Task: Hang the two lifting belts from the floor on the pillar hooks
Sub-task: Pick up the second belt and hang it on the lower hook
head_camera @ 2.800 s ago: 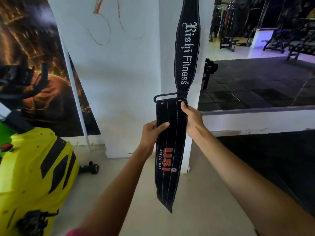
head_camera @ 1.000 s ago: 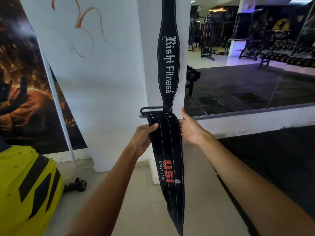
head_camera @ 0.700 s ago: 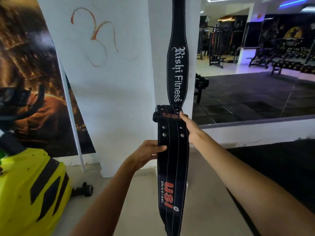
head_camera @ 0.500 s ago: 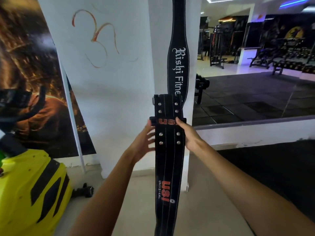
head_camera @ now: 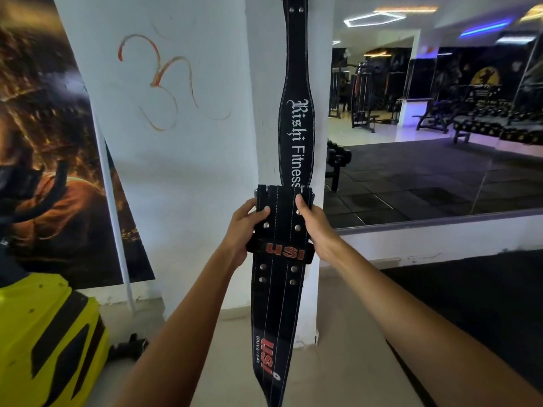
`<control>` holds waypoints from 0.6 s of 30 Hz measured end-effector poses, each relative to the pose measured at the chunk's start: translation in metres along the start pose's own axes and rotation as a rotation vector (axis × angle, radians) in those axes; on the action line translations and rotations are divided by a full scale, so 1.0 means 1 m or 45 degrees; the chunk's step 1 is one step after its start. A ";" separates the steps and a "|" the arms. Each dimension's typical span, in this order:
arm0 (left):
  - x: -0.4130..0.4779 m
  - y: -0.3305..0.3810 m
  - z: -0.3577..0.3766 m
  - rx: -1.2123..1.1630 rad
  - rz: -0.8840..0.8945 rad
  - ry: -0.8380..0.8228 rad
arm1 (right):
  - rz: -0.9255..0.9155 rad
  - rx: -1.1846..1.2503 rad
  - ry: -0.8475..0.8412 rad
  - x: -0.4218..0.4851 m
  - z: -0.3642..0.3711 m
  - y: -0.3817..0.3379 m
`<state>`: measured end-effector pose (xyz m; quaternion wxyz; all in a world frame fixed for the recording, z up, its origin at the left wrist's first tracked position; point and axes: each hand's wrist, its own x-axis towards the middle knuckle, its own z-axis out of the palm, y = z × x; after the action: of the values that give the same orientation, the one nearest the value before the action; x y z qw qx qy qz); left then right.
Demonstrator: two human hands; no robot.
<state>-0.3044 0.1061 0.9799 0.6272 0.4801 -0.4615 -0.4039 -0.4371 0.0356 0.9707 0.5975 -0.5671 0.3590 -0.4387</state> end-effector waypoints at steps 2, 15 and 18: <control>0.001 0.013 0.003 0.064 -0.016 -0.028 | -0.034 0.090 -0.013 0.000 0.002 -0.001; 0.003 0.021 0.011 -0.088 0.042 0.098 | -0.223 0.218 0.061 -0.004 0.005 -0.017; 0.005 0.029 0.020 -0.110 -0.018 0.251 | -0.197 0.206 0.075 -0.009 0.004 -0.017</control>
<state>-0.3208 0.1025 1.0114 0.6869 0.4932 -0.3764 -0.3785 -0.4391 0.0458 0.9877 0.5947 -0.5299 0.2950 -0.5277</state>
